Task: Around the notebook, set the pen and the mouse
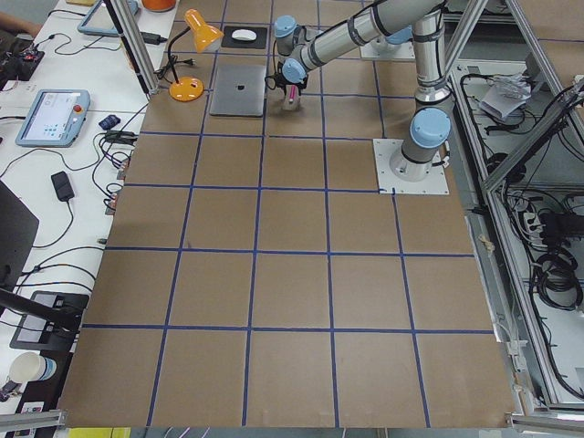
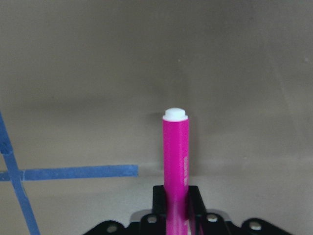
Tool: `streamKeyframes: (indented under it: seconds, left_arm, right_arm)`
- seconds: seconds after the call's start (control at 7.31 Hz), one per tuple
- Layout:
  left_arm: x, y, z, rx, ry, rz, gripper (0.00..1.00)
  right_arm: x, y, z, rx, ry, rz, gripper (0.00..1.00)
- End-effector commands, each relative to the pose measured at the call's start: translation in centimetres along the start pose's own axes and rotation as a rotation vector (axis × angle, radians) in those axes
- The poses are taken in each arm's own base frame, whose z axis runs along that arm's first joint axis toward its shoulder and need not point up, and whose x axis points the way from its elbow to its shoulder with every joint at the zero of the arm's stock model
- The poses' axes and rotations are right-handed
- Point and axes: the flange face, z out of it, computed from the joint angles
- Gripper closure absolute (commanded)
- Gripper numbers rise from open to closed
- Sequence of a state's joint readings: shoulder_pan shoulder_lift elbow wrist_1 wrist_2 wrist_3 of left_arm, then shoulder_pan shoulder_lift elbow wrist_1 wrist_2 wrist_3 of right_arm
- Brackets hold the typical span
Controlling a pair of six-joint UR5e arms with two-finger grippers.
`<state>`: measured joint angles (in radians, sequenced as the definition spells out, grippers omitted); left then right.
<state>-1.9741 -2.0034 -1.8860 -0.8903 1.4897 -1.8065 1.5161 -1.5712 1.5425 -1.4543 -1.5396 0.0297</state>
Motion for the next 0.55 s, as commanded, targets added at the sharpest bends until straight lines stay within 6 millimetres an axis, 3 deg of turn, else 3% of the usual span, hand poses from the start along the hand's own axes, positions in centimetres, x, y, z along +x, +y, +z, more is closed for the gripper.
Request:
streamKeyframes:
  seconds: [0.0,0.14,0.41]
  left_arm:
    - [1.6,-1.7,-5.2,0.008,0.103,0.198,0.14]
    - [2.6,-5.3,-8.5,0.012,0.108,0.286,0.13]
    - [2.1,-14.1,-14.5,0.034,0.111,0.531,0.04]
  right_arm:
    - [-0.1,1.4,-0.9,0.002,0.097,0.009,0.0]
    - [-0.4,0.9,-1.6,0.022,0.094,0.005,0.0]
    - [-1.7,-2.1,-2.0,0.035,0.071,-0.009,0.0]
